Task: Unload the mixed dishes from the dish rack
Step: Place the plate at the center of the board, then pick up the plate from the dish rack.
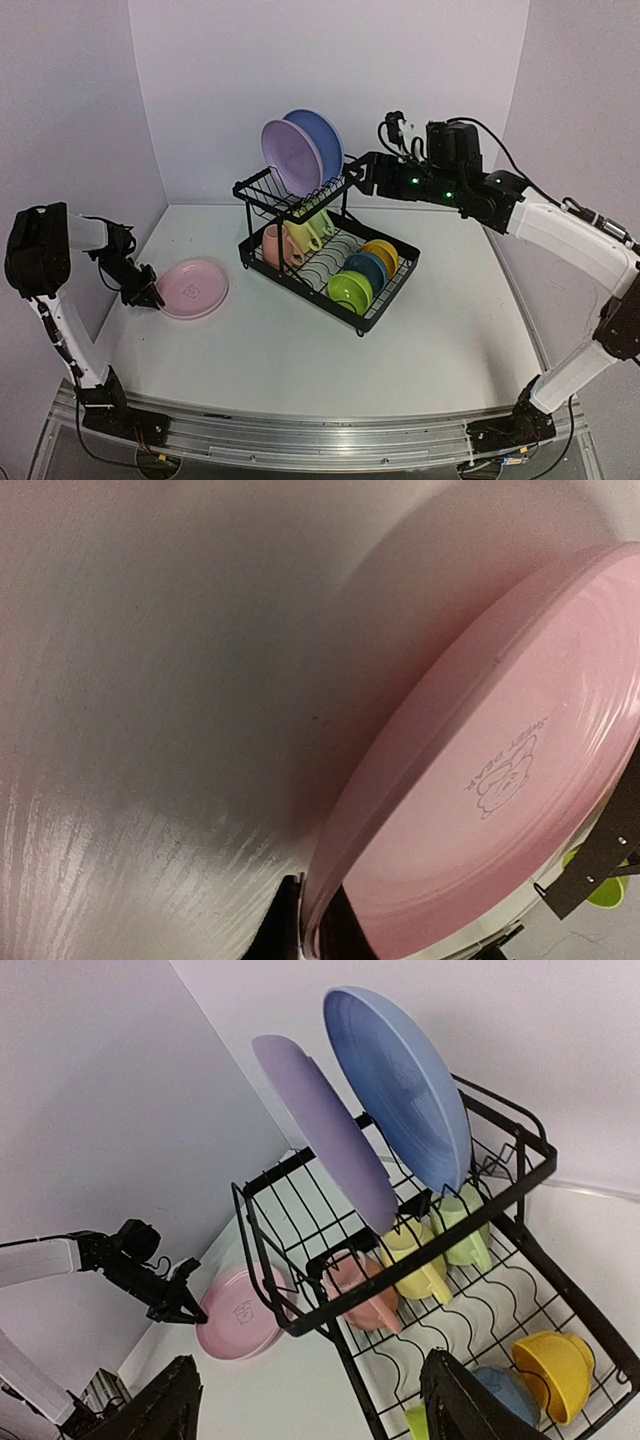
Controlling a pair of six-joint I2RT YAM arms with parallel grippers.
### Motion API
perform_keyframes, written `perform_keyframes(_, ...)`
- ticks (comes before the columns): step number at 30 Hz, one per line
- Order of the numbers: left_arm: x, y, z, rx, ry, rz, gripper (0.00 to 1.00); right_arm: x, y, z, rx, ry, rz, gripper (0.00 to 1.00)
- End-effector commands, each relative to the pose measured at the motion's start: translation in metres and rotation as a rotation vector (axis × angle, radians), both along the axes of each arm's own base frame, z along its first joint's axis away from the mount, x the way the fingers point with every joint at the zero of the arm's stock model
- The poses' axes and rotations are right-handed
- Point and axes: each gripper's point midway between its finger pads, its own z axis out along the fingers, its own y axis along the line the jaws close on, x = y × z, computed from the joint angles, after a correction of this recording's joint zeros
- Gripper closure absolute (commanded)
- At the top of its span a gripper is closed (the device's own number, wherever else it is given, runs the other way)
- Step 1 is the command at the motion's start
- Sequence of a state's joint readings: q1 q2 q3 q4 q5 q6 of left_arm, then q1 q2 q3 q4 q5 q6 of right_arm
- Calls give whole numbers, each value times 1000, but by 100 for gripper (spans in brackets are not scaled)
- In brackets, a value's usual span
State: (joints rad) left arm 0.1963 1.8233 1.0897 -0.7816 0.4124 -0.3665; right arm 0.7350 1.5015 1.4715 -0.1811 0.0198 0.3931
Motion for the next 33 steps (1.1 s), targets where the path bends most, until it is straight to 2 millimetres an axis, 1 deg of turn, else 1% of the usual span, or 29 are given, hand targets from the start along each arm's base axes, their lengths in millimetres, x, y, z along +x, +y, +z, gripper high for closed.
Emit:
perform_keyframes(1,6,14,-5,54,-23,12,63,11,24,22,-51,-124,-24,27)
perform_keyframes(2,7,15,-1,58,-34,18,55,13,31,24,-60,-142,-23,27)
perform_keyframes(3,9,17,4,61,-46,25,51,18,37,22,-76,-153,-23,27)
perform_keyframes(5,13,23,13,79,-62,47,45,27,48,21,-98,-175,-36,28)
perform_keyframes(7,18,32,28,121,-89,73,42,39,57,22,-117,-206,-56,31)
perform_keyframes(9,30,43,57,172,-164,110,39,52,66,26,-156,-266,-77,33)
perform_keyframes(11,48,45,93,183,-285,123,37,64,74,30,-204,-329,-112,33)
perform_keyframes(14,72,43,144,180,-467,102,36,81,85,28,-251,-398,-155,34)
perform_keyframes(16,82,40,169,184,-546,67,36,89,88,29,-273,-436,-181,39)
perform_keyframes(17,86,38,177,192,-572,48,36,94,90,25,-286,-446,-200,42)
perform_keyframes(21,96,27,196,228,-660,-40,35,113,97,19,-338,-506,-252,48)
perform_keyframes(24,101,11,210,231,-720,-105,34,124,98,14,-380,-539,-301,57)
perform_keyframes(27,105,-8,227,229,-791,-168,34,128,95,15,-393,-567,-338,67)
perform_keyframes(30,107,-25,245,232,-867,-223,34,128,94,16,-399,-583,-348,79)
perform_keyframes(33,107,-38,260,236,-936,-271,34,128,93,16,-415,-595,-369,93)
